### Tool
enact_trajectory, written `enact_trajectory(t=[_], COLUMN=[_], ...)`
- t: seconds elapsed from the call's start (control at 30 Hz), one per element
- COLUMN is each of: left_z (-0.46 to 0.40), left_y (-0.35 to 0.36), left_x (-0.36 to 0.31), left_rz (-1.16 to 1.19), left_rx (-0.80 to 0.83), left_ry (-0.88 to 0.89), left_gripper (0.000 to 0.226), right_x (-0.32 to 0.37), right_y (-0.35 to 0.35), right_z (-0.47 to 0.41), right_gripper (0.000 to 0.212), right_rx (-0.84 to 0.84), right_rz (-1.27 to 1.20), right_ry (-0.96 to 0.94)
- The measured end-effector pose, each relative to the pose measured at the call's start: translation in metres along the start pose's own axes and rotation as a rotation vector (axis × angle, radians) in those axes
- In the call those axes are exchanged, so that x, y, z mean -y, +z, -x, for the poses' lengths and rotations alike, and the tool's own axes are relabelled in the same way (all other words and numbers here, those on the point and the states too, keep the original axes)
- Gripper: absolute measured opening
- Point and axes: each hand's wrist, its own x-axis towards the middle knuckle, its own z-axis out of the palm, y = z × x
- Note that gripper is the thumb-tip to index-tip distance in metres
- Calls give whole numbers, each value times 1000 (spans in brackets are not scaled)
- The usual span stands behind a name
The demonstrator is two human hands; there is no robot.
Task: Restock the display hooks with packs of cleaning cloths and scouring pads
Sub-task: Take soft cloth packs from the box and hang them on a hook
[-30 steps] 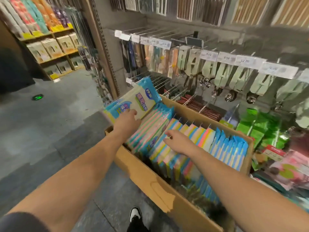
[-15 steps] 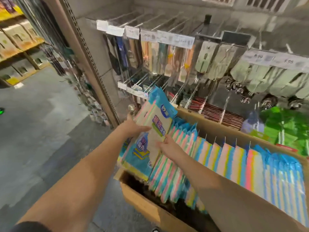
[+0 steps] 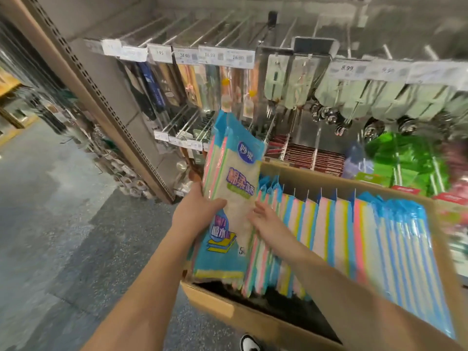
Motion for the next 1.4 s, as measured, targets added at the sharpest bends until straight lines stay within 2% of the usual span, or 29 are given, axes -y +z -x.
enact_trajectory(t=[0.1,0.2,0.27,0.33,0.4,0.43,0.47,0.53,0.6,0.67,0.7,0.8,0.87,0.97,1.07,1.23,1.27,1.37,1.4], left_z=[43,86,114,141,174,191,211,253,297,347,372,450,495,553,604,653,660,686,696], left_y=[5,35,69,110,158,184,209,260,313,366,392,465,506,562,606,693,712,774,795], left_x=[-23,-55,-78,-99,-120,-130,-141,-161,-181,-199,-208,-235,-256,-294,-336,-410,-425,-471,-487], left_rz=[276,458,503,521,489,461,438,406,360,322,312,267,217,153,91,177,197,242,258], left_rx=[60,195,288,402,527,589,648,750,828,900,931,1076,1186,1328,1376,1355,1361,1406,1423], left_ry=[41,95,131,154,185,205,222,249,271,306,325,358,388,473,588,658,670,726,736], left_gripper=[61,50,43,40,47,54,56,49,46,48,51,52,55,73,72,79,79,83,84], right_x=[3,-7,-22,-37,-56,-69,-81,-108,-136,-170,-184,-223,-243,-262,-278,-303,-308,-322,-328], right_y=[-56,-121,-164,-205,-247,-268,-288,-331,-374,-418,-440,-502,-542,-596,-642,-708,-722,-769,-788], right_z=[37,86,122,161,202,224,248,298,350,403,430,512,566,637,691,761,769,789,795], right_gripper=[49,40,43,63,91,89,78,53,47,31,28,53,44,32,22,29,36,78,83], right_rx=[-87,-172,-241,-323,-415,-459,-493,-551,-604,-674,-721,-836,-915,-1012,-1137,-1259,-1267,-1282,-1309], right_rz=[-65,-209,-315,-417,-547,-614,-677,-785,-826,-868,-873,-872,-853,-851,-834,-731,-712,-720,-716], right_ry=[-25,-52,-63,-86,-116,-134,-153,-183,-183,-173,-163,-141,-165,-218,-264,-296,-295,-286,-296])
